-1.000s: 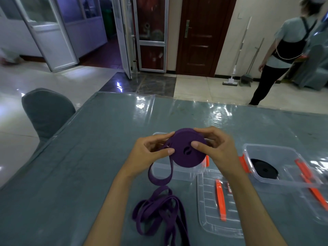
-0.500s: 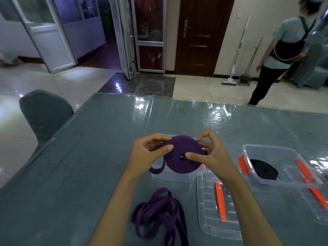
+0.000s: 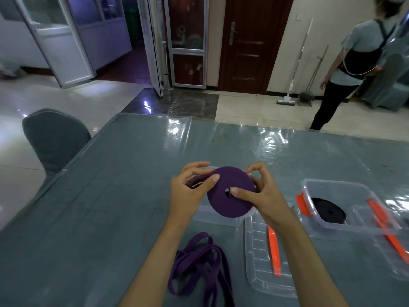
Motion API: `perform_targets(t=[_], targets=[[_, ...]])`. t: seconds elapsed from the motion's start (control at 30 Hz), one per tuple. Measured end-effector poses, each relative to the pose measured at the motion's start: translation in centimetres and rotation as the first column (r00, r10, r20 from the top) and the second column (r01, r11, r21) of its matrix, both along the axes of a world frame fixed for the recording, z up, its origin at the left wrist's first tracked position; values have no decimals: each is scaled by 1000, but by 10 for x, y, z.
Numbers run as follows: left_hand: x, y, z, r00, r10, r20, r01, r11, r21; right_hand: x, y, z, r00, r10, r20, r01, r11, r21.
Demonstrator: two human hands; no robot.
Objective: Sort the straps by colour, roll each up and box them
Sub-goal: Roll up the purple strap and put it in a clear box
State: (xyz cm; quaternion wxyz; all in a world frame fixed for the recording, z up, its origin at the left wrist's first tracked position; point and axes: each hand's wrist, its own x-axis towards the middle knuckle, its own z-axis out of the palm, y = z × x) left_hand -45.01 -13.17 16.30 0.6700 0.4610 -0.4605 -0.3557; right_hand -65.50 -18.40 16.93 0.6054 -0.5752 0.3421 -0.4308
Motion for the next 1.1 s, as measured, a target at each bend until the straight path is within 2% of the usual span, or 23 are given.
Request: perform_targets(t=[0.1,0.2,0.33,0.43,0.5,0.57,0.67,0.8,0.87,0.97,1.1], targets=[[-4,0,-6,999,39,12,-39,999,-4,0,0,-5,999,30,-19,-29,999,16],[-6,2,-15,999,34,-9,-34,998,46,-1,3,-9,999,-47,-7,47,999,-15],[-8,1,-23,993,11,-116,2,994,113,-2,1,-15,990,-133,40,132,991,5],[-13,-5,-27,987,71,-145,-46,985,168,1,-3,-19,983,-178,38,178,984,-2],[-16,-11,-30,974,75,-216,-25,974,224,4,-8,-23,975,-217,44,216,976,16],[-16,-19,-34,961,40,-272,38,961,274,7,-15,-28,966,-252,50,249,967,59],[-13,-34,-38,961,12,-277,91,931,354,10,-27,-38,949,-309,67,297,944,144],[-14,-63,-47,950,112,-290,23,905,426,21,-45,-55,927,-365,84,331,903,273],[-16,-81,-52,953,149,-262,-4,875,484,28,-55,-65,909,-409,78,361,869,339],[-11,-105,-61,973,108,-203,31,811,584,41,-69,-80,872,-486,56,421,803,422],[1,-126,-82,962,75,-264,118,756,644,53,-85,-101,855,-519,17,430,727,535]])
